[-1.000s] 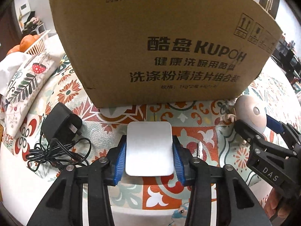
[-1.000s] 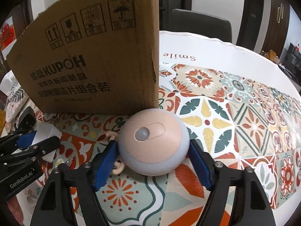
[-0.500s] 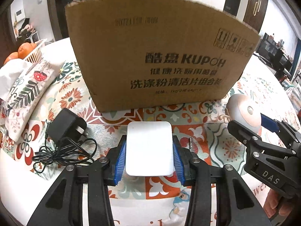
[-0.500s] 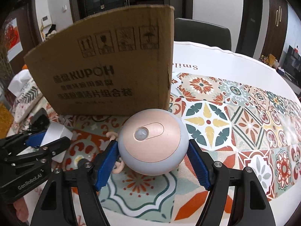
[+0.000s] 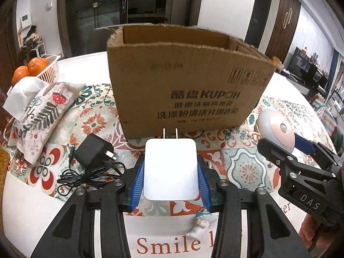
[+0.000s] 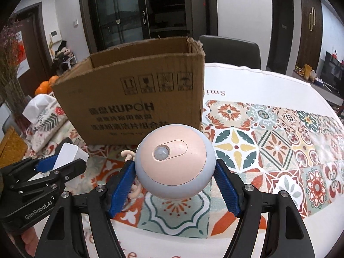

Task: Organize rigid objects
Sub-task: 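Carry the white pad and pink lamp with both tools over the box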

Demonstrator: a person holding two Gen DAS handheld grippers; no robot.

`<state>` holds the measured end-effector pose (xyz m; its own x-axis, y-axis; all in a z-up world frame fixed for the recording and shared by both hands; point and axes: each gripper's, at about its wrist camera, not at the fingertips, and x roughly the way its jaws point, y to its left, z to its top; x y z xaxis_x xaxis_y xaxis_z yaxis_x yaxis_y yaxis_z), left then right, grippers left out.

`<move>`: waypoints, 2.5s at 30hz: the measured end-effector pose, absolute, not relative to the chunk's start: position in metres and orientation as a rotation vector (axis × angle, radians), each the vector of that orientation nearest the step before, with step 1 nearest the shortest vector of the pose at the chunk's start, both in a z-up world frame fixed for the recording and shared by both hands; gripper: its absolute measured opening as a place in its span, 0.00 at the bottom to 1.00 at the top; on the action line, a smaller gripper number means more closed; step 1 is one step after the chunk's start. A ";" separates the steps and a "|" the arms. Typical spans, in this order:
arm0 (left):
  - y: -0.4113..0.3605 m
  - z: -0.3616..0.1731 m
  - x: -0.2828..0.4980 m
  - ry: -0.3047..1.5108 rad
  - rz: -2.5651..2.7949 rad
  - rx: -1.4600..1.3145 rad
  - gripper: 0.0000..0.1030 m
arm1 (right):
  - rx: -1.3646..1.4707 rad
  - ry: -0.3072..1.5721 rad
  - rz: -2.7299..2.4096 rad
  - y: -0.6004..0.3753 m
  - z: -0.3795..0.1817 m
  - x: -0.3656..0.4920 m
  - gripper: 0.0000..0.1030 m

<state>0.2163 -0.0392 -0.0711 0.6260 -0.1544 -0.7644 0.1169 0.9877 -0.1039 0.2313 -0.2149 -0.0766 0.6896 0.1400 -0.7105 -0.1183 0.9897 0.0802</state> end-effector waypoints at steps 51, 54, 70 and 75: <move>-0.022 0.044 0.260 0.615 -0.217 -0.012 0.43 | 0.064 0.555 0.131 -0.186 0.036 0.254 0.72; -0.023 0.047 0.269 0.615 -0.213 -0.006 0.43 | 0.063 0.559 0.131 -0.187 0.037 0.262 0.72; -0.027 0.043 0.319 0.671 -0.211 0.003 0.43 | 0.045 0.598 0.143 -0.183 0.036 0.306 0.72; -0.029 0.034 0.333 0.700 -0.208 0.013 0.43 | 0.042 0.630 0.148 -0.183 0.027 0.320 0.72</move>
<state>0.3334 -0.0290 0.0342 0.7451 -0.1853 -0.6407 0.1942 0.9793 -0.0574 0.3199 -0.1829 0.0269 0.7980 0.1506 -0.5836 -0.1249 0.9886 0.0843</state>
